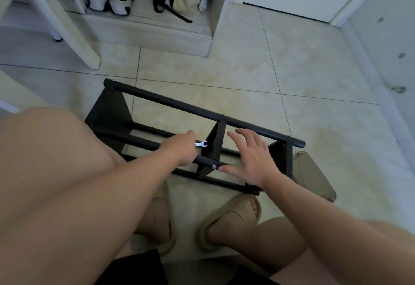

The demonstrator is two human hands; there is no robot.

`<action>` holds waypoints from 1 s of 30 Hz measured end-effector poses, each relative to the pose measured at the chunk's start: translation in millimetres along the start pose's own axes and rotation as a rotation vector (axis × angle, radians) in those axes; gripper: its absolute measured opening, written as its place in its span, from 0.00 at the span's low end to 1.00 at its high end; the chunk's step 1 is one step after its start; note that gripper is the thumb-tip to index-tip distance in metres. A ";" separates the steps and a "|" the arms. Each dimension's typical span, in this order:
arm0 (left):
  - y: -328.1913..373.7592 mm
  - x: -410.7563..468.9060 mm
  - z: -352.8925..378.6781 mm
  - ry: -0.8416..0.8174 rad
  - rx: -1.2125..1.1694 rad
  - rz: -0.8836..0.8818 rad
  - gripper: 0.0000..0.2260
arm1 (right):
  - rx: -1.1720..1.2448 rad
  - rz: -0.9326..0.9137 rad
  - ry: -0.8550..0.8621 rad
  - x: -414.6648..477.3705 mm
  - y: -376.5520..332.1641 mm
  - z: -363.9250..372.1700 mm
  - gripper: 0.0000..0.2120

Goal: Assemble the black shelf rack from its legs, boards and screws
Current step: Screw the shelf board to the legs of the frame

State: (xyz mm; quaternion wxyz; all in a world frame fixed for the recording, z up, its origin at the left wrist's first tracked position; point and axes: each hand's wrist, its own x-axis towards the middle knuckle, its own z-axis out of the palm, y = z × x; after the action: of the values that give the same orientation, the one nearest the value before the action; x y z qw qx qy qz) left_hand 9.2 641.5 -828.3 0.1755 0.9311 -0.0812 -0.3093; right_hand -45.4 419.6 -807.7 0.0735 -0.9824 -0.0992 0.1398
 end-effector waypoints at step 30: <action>10.3 56.2 -2.5 -0.260 -0.689 -0.005 0.07 | -0.030 -0.008 -0.021 29.7 6.6 40.0 0.58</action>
State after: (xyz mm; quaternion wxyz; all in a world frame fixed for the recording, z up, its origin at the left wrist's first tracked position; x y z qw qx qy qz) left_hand 55.0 618.1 -853.3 0.4663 0.7703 0.0085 -0.4348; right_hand -27.9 424.3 -854.6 0.0583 -0.9815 -0.1059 0.1485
